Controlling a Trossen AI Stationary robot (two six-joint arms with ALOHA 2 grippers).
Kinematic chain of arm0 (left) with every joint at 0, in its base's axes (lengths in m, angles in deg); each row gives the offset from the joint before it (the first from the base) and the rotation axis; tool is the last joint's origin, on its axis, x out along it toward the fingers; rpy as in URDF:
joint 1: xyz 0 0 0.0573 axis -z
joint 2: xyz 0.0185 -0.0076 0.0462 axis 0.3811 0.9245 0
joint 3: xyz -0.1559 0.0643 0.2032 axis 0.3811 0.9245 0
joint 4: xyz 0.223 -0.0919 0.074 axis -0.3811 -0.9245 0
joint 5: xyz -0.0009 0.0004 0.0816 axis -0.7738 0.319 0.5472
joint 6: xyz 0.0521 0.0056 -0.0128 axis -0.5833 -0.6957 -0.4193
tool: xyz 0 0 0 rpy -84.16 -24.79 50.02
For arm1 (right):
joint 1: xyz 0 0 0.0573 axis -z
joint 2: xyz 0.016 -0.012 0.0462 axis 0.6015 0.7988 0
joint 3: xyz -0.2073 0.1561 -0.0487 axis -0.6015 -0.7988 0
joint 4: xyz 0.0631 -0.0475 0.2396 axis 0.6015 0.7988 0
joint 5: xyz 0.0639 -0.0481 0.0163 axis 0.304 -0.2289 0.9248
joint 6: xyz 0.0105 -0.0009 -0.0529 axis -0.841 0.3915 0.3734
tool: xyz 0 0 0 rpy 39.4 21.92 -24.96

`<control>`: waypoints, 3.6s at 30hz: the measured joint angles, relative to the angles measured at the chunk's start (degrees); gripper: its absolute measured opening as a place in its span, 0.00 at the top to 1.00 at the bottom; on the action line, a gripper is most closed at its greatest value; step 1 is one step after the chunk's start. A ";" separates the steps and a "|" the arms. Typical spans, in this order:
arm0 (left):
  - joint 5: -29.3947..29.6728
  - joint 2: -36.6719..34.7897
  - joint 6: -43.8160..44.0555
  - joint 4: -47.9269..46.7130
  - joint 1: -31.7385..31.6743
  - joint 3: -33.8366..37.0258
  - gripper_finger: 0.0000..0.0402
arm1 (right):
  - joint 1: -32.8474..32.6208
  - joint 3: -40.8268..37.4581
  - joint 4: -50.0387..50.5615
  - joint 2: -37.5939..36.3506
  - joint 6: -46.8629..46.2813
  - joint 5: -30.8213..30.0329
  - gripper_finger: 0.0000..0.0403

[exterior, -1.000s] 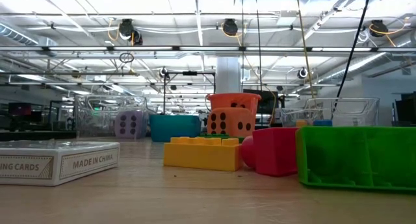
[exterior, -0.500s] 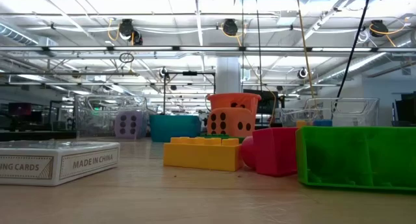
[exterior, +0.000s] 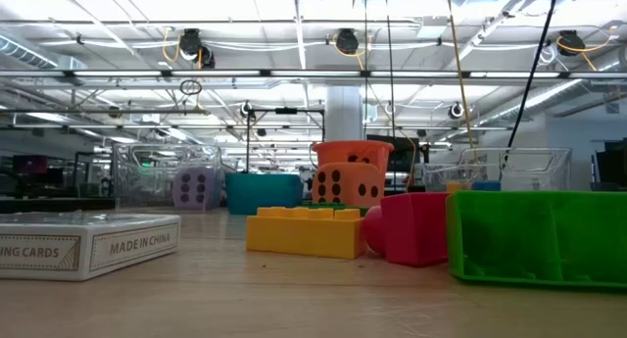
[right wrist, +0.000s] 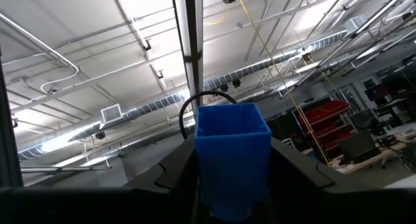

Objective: Pick & Place Toys
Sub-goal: Put the blue game piece into the right transparent bin

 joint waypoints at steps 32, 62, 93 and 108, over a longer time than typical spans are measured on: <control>-3.67 0.01 -29.86 -77.81 -5.80 -37.42 0.69 | 4.89 1.63 39.88 -16.72 5.52 7.31 0.34; 0.66 26.78 -37.60 -114.49 3.82 -58.30 0.69 | -1.11 20.81 80.23 0.81 17.62 11.84 0.34; -1.31 26.73 -36.88 -106.56 4.74 -58.30 0.67 | -1.09 17.99 77.09 0.76 18.03 12.00 0.34; -1.12 26.66 -36.93 -105.76 4.82 -58.30 0.67 | -1.07 17.99 77.02 0.70 18.06 12.36 0.56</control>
